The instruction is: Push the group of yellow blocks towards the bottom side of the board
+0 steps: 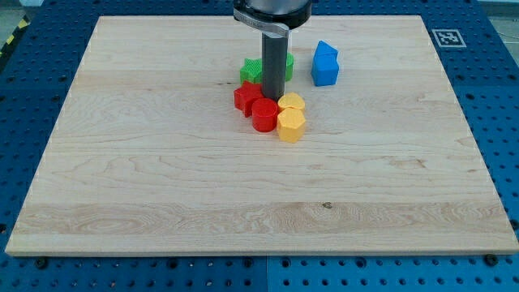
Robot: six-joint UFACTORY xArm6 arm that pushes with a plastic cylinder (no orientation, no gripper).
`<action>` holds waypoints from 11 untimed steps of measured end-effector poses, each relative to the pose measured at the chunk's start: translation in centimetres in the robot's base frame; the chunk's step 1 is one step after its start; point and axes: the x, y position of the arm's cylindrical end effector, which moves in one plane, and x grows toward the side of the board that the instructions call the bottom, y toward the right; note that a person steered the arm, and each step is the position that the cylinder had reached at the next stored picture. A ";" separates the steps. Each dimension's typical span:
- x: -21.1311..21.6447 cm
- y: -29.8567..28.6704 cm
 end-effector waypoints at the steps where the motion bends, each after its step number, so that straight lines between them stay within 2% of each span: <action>1: -0.7 1.1; 4: 2.6 1.3; 6: -0.9 2.0; 8: 2.6 3.8; 11: 2.5 6.4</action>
